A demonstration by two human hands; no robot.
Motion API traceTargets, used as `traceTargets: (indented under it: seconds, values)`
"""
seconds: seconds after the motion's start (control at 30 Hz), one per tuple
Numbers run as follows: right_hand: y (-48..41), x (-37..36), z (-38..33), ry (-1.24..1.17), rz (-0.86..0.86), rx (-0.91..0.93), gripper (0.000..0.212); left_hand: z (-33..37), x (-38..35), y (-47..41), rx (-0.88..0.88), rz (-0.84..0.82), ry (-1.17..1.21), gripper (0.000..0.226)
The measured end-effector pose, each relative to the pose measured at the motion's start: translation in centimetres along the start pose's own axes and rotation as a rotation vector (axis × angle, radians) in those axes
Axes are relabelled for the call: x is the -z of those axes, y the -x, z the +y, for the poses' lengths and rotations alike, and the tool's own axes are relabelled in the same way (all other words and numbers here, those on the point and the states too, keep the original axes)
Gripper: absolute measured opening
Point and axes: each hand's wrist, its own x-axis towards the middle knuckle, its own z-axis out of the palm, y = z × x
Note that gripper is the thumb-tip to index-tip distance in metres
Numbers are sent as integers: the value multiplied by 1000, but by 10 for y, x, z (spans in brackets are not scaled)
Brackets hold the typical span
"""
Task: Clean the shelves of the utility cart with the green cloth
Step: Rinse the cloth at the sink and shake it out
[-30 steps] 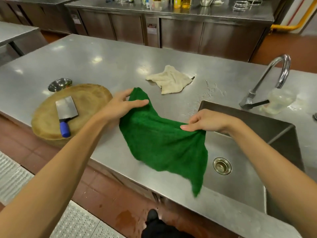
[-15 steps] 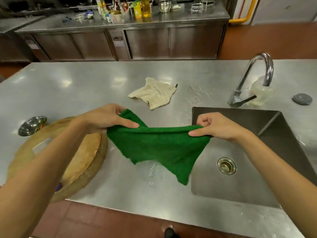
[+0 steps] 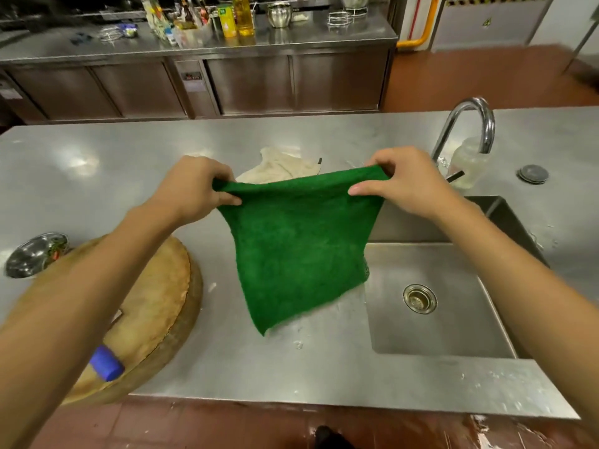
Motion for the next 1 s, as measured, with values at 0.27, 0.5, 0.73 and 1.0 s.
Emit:
traceTargets:
  seconds: [0.27,0.5,0.73,1.0]
  values:
    - [94,-54,10,89,-142,42,30,-22,-37,64,-227,-256,-136,13]
    - [155,-110,31,106,-568,-101,42,-31,-111,117,-168,-613,-83,20]
    - [118,-138,59,65,-493,-321,23,-37,-147,89,-59,-573,-1,19]
    - [96,-148,82,218,-383,-410,35,-42,-168,47,45,-541,-45,39]
